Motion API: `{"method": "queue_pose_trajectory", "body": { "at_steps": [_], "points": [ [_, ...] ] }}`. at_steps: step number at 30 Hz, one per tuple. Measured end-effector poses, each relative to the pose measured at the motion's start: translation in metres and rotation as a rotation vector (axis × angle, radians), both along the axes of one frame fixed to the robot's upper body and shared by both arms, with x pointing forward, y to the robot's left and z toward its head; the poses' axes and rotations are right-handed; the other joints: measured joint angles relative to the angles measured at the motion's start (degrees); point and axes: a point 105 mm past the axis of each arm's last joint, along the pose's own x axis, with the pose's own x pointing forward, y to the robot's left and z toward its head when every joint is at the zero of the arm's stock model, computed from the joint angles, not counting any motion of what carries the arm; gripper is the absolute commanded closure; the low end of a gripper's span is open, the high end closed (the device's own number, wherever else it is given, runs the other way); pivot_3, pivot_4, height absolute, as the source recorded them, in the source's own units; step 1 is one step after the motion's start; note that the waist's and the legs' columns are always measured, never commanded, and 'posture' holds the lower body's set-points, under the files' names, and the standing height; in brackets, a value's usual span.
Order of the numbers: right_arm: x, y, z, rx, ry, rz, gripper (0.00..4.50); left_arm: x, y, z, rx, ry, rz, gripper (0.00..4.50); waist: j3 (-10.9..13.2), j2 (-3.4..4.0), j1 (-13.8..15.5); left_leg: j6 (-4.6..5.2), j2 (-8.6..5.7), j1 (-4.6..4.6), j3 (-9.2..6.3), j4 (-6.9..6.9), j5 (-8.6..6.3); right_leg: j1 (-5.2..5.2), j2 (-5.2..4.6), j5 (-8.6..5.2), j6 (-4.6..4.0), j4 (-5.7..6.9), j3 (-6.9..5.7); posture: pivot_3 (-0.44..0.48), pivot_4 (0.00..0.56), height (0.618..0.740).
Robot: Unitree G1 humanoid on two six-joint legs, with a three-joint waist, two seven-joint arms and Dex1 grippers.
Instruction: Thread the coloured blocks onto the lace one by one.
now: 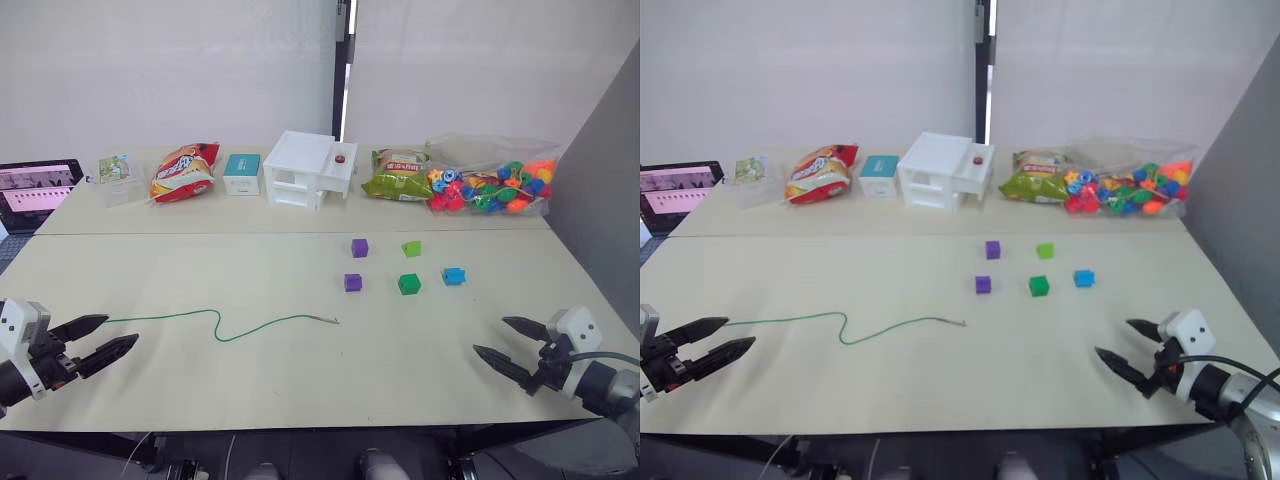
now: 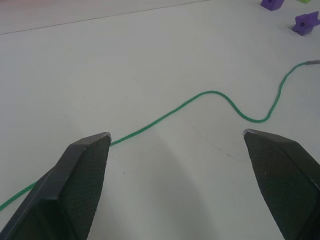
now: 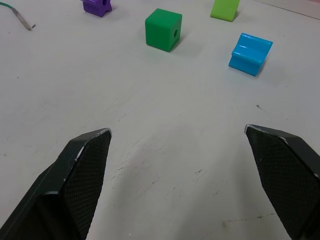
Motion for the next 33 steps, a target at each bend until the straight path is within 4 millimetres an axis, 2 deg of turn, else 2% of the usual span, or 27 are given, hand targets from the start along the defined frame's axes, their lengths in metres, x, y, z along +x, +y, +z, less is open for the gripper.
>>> {"method": "queue_pose_trajectory", "body": {
  "at_steps": [2, 4, 7, 12, 15, 18, 26, 29, 33],
  "points": [
    [0.000, 0.000, 0.000, 0.001, -0.001, -0.002, 0.00, 0.001, 0.000, 0.000, 0.001, -0.002, -0.002, 0.03, 0.00, 0.00, 0.01, 0.00, 0.00, 0.00, 0.00, 0.00, 0.00, 0.00, 0.00, 0.00, 0.00, 0.00, 0.00, 0.000, 0.150, 0.740],
    [0.001, 0.004, -0.001, 0.019, -0.014, -0.011, 0.00, 0.010, -0.008, 0.006, -0.002, -0.022, -0.031, 0.03, 0.00, -0.04, 0.32, -0.01, 0.00, 0.00, -0.01, 0.01, 0.01, 0.03, 0.00, 0.00, 0.00, 0.00, -0.02, 0.000, 0.150, 0.740],
    [0.004, 0.021, 0.004, 0.041, -0.032, 0.035, 0.00, 0.026, -0.036, 0.015, -0.007, -0.041, -0.139, 0.03, 0.00, -0.03, 0.37, -0.02, -0.03, -0.01, -0.02, 0.02, 0.01, 0.04, -0.02, 0.00, 0.00, 0.00, 0.00, 0.000, 0.150, 0.740],
    [0.003, 0.056, 0.018, 0.046, -0.039, 0.181, 0.00, 0.047, -0.105, 0.026, -0.030, -0.056, -0.404, 0.03, 0.00, -0.03, 0.15, -0.01, -0.03, -0.01, -0.04, 0.02, 0.01, 0.03, -0.01, 0.01, 0.00, 0.05, 0.00, 0.000, 0.150, 0.740],
    [0.003, 0.077, 0.019, 0.024, -0.007, 0.298, 0.00, 0.052, -0.153, 0.010, -0.015, 0.010, -0.614, 0.03, 0.00, -0.04, 0.12, -0.01, -0.06, -0.03, -0.05, 0.04, 0.01, 0.03, -0.01, 0.01, 0.00, 0.03, 0.00, 0.000, 0.150, 0.740],
    [0.003, 0.087, 0.018, 0.007, 0.017, 0.350, 0.00, 0.058, -0.181, -0.004, 0.057, 0.044, -0.763, 0.03, 0.01, -0.06, 0.01, 0.00, -0.07, -0.03, -0.07, 0.04, 0.02, 0.02, 0.04, 0.01, 0.00, 0.05, -0.01, 0.000, 0.150, 0.740],
    [-0.004, 0.103, 0.021, -0.029, 0.034, 0.393, 0.00, 0.097, -0.222, -0.017, 0.211, 0.032, -0.989, 0.03, 0.04, -0.11, 0.39, 0.07, -0.13, -0.23, -0.12, 0.40, -0.02, 0.05, 0.02, 0.01, 0.00, 0.03, -0.02, 0.000, 0.150, 0.740],
    [-0.006, 0.106, 0.024, -0.032, 0.017, 0.384, 0.00, 0.103, -0.230, -0.020, 0.248, 0.043, -1.041, 0.03, 0.05, -0.13, 0.22, 0.24, -0.13, -0.23, -0.12, 0.49, -0.12, 0.06, 0.03, 0.01, 0.01, 0.05, -0.02, 0.000, 0.150, 0.740],
    [-0.010, 0.108, 0.019, -0.009, 0.023, 0.337, 0.00, 0.109, -0.252, -0.028, 0.314, 0.065, -1.124, 0.03, 0.06, -0.14, 0.22, 0.72, -0.18, -0.32, -0.14, 0.95, -0.39, 0.07, 0.03, 0.02, 0.04, 0.26, -0.02, 0.000, 0.150, 0.740]
  ]
}}
